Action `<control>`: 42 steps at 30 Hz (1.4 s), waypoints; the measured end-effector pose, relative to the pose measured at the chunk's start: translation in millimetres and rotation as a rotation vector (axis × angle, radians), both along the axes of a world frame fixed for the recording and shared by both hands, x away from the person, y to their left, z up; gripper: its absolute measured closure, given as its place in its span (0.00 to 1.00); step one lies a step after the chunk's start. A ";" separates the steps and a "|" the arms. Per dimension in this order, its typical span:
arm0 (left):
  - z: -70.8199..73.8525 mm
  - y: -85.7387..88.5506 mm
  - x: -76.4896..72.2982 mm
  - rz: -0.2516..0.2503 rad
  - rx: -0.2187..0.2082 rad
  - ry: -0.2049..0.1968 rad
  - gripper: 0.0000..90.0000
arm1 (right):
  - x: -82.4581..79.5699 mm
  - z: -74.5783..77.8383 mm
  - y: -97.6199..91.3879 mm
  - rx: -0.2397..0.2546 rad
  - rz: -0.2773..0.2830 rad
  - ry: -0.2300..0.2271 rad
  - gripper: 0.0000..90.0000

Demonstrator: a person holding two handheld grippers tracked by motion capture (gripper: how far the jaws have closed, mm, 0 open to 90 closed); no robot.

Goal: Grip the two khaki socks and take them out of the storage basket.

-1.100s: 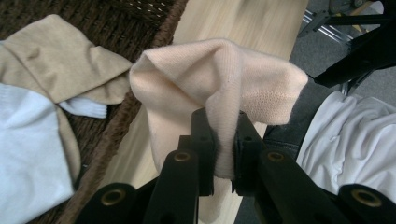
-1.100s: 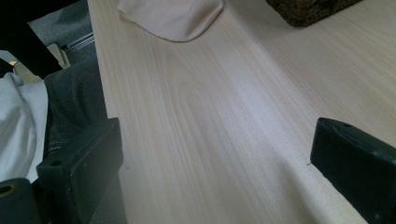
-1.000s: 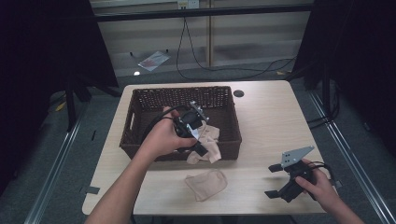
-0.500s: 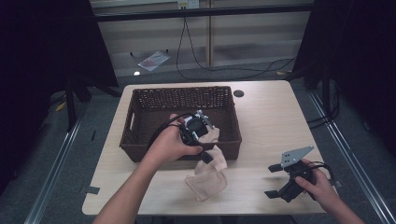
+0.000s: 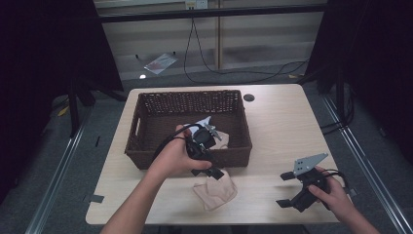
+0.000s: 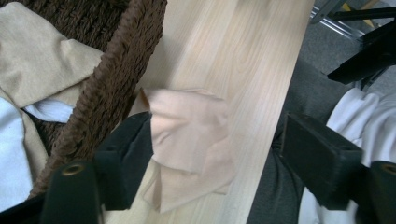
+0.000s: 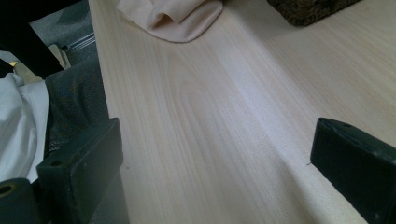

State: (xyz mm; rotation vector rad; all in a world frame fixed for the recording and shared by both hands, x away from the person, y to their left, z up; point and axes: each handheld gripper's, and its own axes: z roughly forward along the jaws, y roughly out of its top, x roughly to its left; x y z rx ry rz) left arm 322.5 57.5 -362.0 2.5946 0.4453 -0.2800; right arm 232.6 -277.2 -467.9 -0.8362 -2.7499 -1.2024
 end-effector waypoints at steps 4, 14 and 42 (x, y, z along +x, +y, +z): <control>-6.2 4.0 -4.5 0.015 -0.017 -0.026 0.21 | 0.1 0.4 -0.3 0.003 -0.003 -0.001 0.03; -21.6 13.3 -13.3 0.019 -0.034 -0.036 0.18 | 0.0 -0.1 -0.1 -0.003 -0.001 -0.001 0.03; -69.4 35.7 -32.7 -0.004 -0.014 -0.058 0.15 | -0.4 0.9 -0.7 -0.002 -0.003 -0.001 0.03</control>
